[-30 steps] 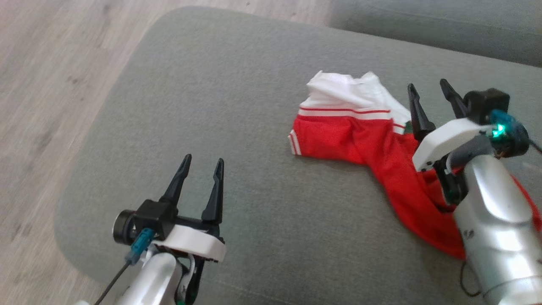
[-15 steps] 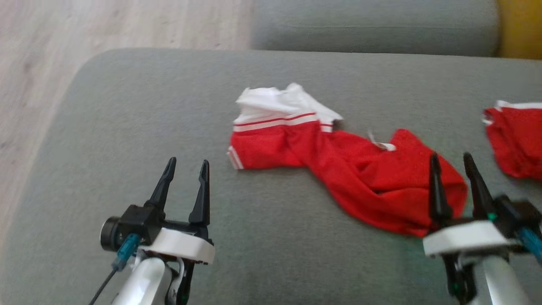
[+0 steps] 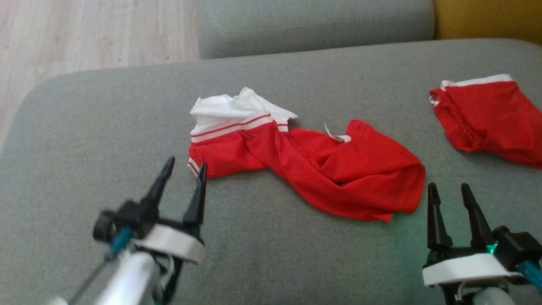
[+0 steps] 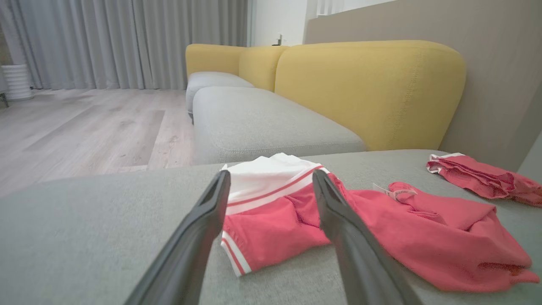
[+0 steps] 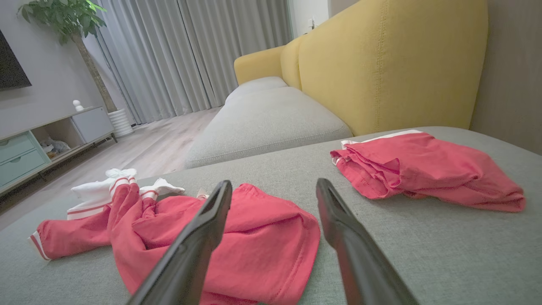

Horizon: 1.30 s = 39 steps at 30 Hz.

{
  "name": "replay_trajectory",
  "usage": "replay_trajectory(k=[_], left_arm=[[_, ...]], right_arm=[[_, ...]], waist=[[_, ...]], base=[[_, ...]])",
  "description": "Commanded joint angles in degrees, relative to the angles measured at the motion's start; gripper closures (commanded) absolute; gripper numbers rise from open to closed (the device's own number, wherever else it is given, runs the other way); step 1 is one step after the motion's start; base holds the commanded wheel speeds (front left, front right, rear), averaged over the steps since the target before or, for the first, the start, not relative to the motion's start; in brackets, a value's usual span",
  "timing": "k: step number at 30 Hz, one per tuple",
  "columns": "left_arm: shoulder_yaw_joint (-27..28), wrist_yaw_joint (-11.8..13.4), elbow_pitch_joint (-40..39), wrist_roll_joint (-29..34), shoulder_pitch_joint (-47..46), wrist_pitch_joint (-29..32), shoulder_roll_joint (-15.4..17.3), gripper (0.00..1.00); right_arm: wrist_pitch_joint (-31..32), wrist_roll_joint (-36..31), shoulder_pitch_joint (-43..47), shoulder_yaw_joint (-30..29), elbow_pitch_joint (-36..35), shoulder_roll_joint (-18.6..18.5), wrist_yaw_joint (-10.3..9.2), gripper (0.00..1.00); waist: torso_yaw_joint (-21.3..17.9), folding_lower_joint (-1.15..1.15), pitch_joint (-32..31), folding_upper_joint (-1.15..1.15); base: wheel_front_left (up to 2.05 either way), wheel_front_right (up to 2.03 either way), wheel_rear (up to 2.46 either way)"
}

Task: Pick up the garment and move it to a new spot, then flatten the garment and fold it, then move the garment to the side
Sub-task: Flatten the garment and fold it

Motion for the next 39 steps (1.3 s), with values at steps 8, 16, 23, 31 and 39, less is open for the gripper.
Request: replay_trajectory(k=[8, 16, 23, 31, 39], left_arm=[[-0.39, -8.19, 5.80, -4.36, -23.61, 19.08, 9.90, 0.00], [-7.51, -8.60, 10.91, -19.86, -34.27, 34.45, 16.26, 0.00], [-12.10, -8.61, 13.79, -27.91, -39.15, 37.30, 21.06, 0.00], [-16.05, -8.62, 16.89, -33.46, -41.49, 39.40, 22.31, 0.00], [-19.35, -8.62, 18.34, -35.92, -43.55, 39.16, 22.63, 0.00]], right_arm=[[-0.62, 0.93, -5.39, 3.19, -2.47, -0.32, 0.37, 0.00], [-0.62, 2.65, -7.03, 5.90, -2.24, -0.32, 0.37, 0.00], [-0.62, 3.67, -7.98, 6.76, -2.05, -0.32, 0.37, 0.00], [-0.62, 4.26, -8.74, 6.62, -2.15, -0.31, 0.37, 0.00], [-0.62, 4.48, -9.39, 7.00, -2.17, -0.31, 0.37, 0.00]], waist=[[-3.16, 0.01, 6.36, 0.00], [-6.78, 0.01, 10.17, 0.00], [-9.42, 0.01, 12.53, 0.00], [-10.66, 0.01, 14.16, 0.00], [-11.10, 0.01, 15.50, 0.00]], base=[[0.00, 0.00, 0.00], [0.00, 0.00, 0.00], [0.00, 0.00, 0.00], [0.00, 0.00, 0.00], [0.00, 0.00, 0.00]])
